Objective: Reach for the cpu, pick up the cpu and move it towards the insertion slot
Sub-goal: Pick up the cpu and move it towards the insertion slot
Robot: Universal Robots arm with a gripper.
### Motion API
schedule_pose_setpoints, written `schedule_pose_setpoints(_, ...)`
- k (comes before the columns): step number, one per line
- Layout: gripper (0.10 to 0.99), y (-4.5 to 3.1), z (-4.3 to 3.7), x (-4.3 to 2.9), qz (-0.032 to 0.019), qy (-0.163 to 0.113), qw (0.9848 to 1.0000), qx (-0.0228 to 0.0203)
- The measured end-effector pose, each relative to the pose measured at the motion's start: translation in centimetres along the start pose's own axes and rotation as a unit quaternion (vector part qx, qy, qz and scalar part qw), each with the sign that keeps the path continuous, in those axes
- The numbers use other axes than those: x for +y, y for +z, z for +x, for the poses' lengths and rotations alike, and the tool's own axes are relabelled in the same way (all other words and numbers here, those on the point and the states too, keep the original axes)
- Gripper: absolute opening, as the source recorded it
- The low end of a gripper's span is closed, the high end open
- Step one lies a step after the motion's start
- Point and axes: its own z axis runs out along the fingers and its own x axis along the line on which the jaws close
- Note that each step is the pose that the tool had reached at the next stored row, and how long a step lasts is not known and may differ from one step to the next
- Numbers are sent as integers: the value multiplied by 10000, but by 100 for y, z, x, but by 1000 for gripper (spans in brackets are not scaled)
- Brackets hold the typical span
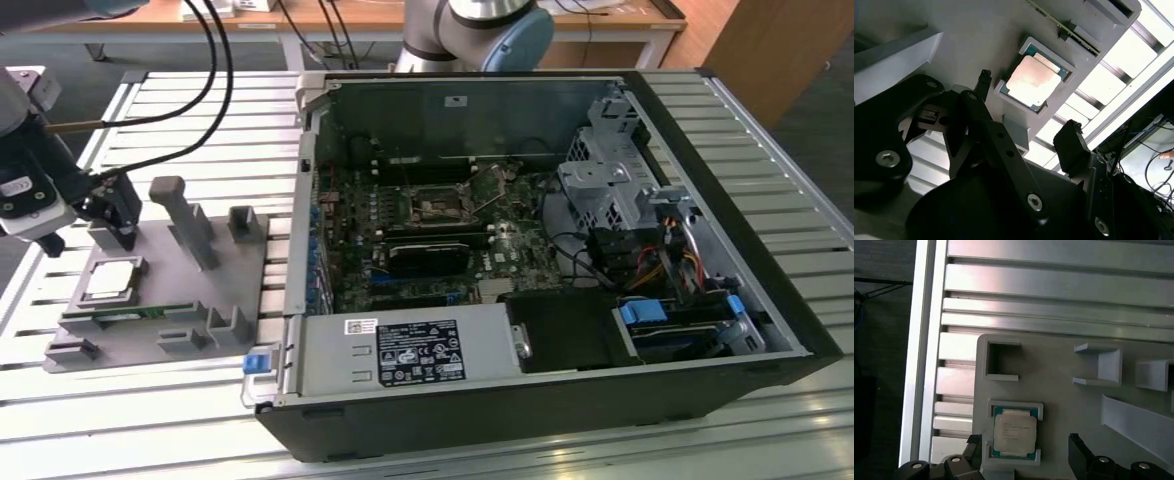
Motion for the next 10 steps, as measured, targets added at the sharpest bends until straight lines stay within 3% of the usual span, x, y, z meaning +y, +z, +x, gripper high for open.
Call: schedule_pose_setpoints(10,776,82,0,-15,-1,-14,10000,2)
